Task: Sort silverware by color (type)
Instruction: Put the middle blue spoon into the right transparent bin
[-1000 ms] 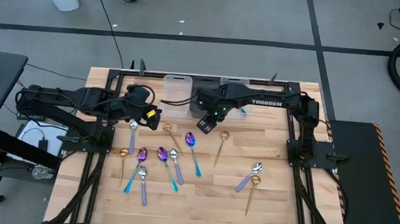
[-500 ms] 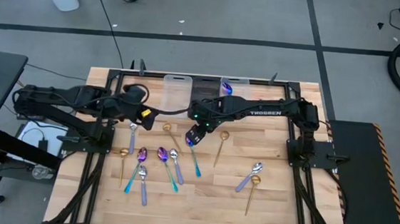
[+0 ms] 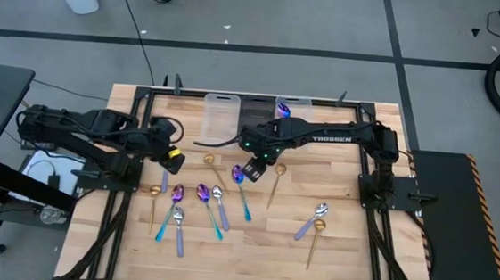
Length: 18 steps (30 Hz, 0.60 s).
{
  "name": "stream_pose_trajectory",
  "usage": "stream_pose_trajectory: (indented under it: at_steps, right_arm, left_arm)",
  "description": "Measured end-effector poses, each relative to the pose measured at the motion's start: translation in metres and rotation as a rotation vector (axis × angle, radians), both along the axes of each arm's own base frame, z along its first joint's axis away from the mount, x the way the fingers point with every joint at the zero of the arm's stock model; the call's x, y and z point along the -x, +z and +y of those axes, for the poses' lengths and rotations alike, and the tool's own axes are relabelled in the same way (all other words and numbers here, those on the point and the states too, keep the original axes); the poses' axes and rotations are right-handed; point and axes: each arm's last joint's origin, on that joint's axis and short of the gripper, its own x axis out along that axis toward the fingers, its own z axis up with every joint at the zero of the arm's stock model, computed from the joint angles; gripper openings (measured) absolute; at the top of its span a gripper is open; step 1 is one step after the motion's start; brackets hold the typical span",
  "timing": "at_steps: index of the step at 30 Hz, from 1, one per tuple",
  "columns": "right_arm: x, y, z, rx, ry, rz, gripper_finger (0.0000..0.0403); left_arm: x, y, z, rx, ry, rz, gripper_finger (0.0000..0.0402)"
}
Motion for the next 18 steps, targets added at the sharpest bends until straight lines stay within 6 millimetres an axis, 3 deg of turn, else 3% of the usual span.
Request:
stream_pose_trajectory:
  at_steps: [7,18]
  right_arm:
    - [0.023,-0.001,-0.009,0.142,0.047,0.237,0.0148]
    - [0.036,0.031,0.0,0.198,0.13,0.121,0.013]
  left_arm:
    - [-0.008,-0.013,-0.014,0.077,0.048,0.041,0.0141]
    - [-0.032,-0.043,-0.048,0.134,0.04,0.209,0.0141]
